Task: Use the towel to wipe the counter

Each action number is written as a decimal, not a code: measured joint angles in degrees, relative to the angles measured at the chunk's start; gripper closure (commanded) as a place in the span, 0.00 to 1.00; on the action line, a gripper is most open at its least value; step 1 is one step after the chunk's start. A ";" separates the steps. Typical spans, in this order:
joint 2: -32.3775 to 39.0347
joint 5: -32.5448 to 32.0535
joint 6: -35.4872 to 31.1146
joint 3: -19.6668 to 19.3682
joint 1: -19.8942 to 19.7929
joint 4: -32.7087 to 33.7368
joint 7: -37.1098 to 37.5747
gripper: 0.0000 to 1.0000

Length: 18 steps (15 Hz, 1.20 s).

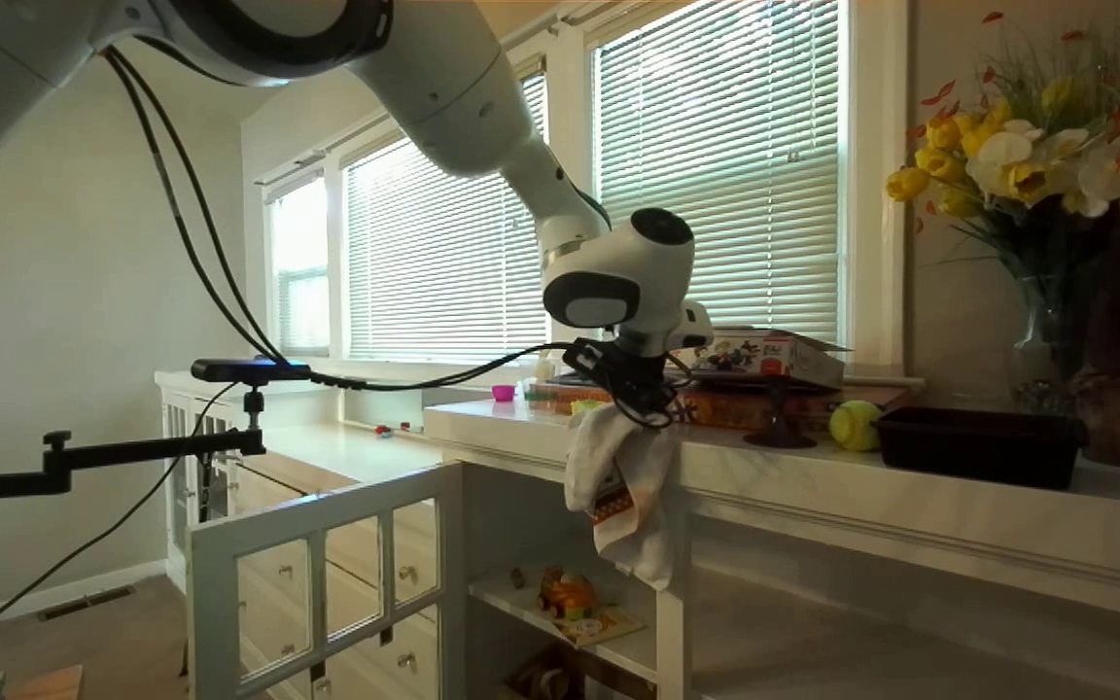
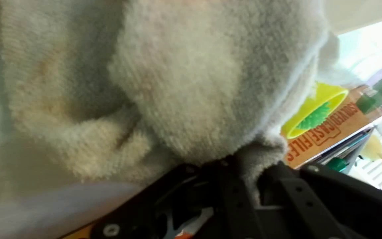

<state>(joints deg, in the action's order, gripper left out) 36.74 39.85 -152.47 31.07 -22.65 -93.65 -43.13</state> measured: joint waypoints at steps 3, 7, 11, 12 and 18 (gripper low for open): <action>-2.70 1.03 -0.92 -1.63 2.69 -2.25 0.00 0.96; -7.64 3.33 -10.63 -2.60 5.43 -7.20 0.04 0.96; -15.01 3.34 -15.43 -2.07 5.63 -14.05 2.08 0.96; -17.25 3.34 -14.57 -2.49 5.56 -15.79 3.72 0.96; -30.86 0.92 2.09 -11.92 6.15 -22.06 15.88 0.96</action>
<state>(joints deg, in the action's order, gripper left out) 5.88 40.77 -150.38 19.14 -16.51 -115.71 -27.25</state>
